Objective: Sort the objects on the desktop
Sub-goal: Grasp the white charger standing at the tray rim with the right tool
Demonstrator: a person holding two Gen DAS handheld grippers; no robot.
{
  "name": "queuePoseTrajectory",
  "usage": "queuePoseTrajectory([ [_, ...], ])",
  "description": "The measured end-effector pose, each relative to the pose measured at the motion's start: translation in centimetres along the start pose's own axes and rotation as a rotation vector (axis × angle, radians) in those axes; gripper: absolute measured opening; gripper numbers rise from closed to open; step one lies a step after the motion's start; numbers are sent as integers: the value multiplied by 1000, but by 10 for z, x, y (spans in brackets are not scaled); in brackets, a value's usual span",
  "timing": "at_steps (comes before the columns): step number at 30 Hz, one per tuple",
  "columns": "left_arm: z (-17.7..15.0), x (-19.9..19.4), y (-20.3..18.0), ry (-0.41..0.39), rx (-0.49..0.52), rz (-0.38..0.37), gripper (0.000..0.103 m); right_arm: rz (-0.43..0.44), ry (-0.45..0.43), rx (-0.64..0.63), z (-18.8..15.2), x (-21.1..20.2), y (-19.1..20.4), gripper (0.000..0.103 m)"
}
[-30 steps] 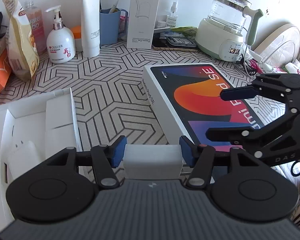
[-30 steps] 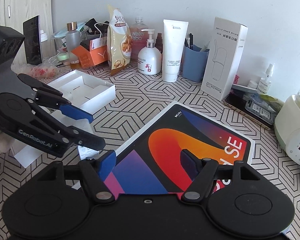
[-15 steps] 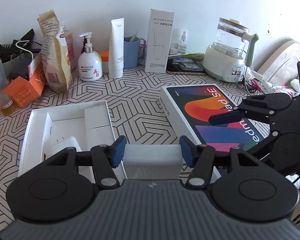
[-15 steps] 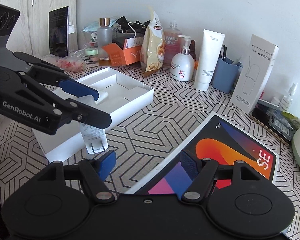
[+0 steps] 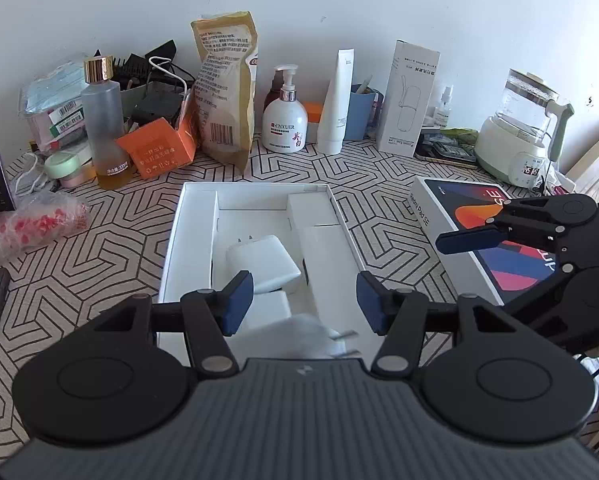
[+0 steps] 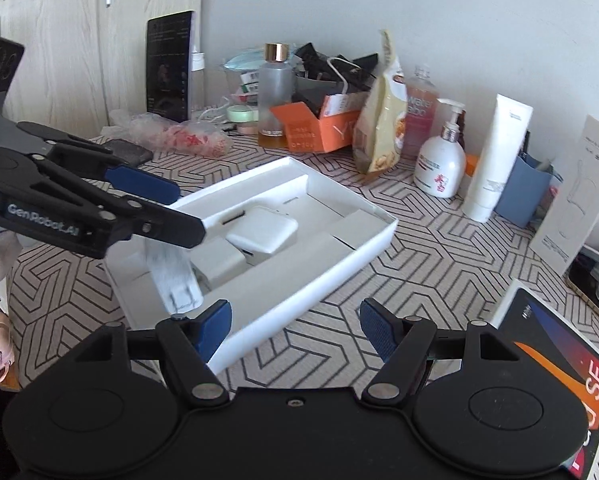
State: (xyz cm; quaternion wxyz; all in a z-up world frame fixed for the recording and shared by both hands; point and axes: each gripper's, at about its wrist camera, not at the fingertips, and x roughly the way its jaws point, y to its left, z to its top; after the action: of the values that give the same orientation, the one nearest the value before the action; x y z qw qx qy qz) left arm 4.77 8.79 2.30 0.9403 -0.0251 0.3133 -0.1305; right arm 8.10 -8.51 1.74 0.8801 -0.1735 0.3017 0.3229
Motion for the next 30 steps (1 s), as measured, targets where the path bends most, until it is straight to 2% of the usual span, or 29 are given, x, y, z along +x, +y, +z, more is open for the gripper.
queuePoseTrajectory([
  [3, -2, 0, 5, 4, -5, 0, 56, 36, 3, -32, 3, 1, 15, 76],
  [10, -12, 2, 8, 10, -13, -19, 58, 33, 33, -35, 6, 6, 23, 76],
  [13, -18, -3, 18, 4, -37, 30, 65, 26, 39, -16, 7, 8, 20, 76],
  [15, -22, -6, 25, -1, -54, 63, 77, 31, 41, -8, 10, 10, 20, 76],
  [17, -27, -9, 32, -6, -71, 97, 82, 43, 43, -6, 13, 13, 21, 76],
  [22, -36, -10, 47, 3, -88, 154, 82, 82, 60, -18, 21, 28, 29, 76],
  [30, -41, -13, 62, -5, -113, 133, 85, 142, 100, -67, 30, 49, 57, 76],
])
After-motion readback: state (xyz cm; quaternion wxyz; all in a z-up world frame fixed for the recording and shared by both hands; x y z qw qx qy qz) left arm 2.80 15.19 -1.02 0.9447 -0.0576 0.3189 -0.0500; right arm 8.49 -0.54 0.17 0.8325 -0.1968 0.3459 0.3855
